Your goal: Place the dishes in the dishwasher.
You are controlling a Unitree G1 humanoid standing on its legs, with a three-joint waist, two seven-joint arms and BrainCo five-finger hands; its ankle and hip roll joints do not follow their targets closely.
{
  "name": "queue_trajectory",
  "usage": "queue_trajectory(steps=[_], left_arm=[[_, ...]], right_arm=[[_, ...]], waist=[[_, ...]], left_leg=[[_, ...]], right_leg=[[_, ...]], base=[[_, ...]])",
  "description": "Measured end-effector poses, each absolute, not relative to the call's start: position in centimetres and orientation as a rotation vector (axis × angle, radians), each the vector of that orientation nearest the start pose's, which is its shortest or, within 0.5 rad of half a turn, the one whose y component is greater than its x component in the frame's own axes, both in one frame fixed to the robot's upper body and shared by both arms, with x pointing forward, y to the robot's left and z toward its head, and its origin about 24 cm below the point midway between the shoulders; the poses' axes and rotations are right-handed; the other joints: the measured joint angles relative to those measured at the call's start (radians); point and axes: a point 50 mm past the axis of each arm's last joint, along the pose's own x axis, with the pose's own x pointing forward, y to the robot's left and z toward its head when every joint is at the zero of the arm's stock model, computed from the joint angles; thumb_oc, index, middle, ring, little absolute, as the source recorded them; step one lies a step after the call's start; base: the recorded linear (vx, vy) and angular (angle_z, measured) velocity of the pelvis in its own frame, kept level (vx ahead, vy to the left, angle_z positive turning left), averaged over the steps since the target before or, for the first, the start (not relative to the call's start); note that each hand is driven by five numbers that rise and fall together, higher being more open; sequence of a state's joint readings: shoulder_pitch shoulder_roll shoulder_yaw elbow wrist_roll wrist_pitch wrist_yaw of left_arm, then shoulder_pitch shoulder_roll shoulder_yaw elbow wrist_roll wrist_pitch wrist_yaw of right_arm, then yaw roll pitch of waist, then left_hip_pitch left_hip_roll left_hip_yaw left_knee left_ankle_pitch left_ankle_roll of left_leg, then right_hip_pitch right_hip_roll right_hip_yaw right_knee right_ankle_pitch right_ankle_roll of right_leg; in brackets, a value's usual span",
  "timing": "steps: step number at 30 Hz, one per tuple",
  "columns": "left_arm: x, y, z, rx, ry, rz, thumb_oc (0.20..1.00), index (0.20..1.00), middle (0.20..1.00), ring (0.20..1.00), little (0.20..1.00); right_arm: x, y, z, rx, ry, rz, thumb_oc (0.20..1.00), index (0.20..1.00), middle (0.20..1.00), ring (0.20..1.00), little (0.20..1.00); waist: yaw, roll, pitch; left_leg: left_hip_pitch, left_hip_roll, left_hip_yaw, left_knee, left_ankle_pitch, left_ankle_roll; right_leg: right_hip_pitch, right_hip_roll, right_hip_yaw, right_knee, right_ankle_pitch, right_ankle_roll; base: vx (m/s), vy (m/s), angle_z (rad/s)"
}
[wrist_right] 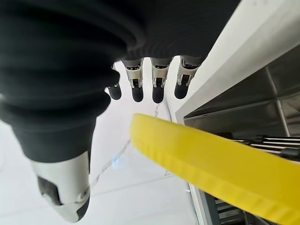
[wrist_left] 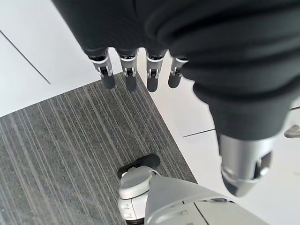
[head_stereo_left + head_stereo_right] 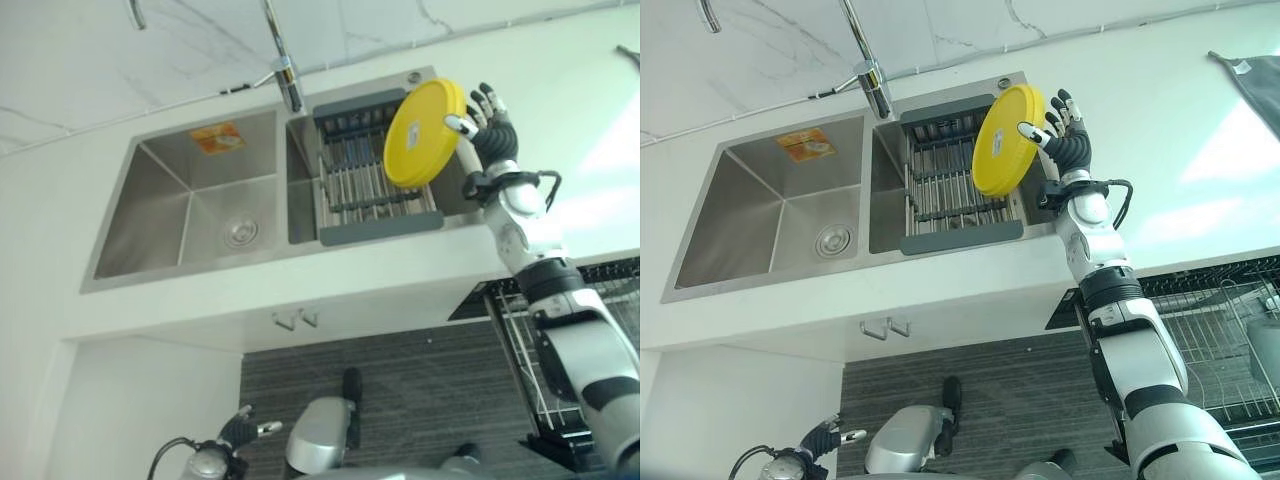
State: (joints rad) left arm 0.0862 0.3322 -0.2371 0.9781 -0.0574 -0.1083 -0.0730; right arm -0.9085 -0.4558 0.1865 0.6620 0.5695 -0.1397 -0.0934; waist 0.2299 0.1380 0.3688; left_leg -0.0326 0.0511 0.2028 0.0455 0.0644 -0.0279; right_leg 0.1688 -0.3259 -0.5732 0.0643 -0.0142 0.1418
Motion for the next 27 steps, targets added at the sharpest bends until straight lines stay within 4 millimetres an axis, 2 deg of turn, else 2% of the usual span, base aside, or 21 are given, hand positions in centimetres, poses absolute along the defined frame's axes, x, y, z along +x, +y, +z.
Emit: queue_trajectory(steps=[15, 27], left_arm=[[11.3, 23.6, -14.1, 0.310, 0.990, -0.109, 1.000, 1.000, 1.000, 1.000, 1.000], [11.3, 23.3, -14.2, 0.301, 0.991, -0.116, 1.000, 1.000, 1.000, 1.000, 1.000]], right_arm=[[39.4, -18.8, 20.5, 0.060, -0.329, 0.012, 1.000, 1.000, 1.000, 1.000, 1.000], [39.6, -16.3, 19.3, 0.073, -0.279, 0.076, 1.000, 1.000, 1.000, 1.000, 1.000]], waist=[[0.000, 0.017, 0.008], [0.002, 0.017, 0.008]], left_leg=[[-0.002, -0.006, 0.005, -0.003, 0.004, 0.006], [-0.002, -0.007, 0.004, -0.008, 0.008, 0.010]], right_leg=[[-0.011, -0.014, 0.008, 0.012, 0.000, 0.001], [-0.015, -0.016, 0.008, 0.019, 0.000, 0.000]], base=[[-0.01, 0.010, 0.00], [0.00, 0.000, 0.00]])
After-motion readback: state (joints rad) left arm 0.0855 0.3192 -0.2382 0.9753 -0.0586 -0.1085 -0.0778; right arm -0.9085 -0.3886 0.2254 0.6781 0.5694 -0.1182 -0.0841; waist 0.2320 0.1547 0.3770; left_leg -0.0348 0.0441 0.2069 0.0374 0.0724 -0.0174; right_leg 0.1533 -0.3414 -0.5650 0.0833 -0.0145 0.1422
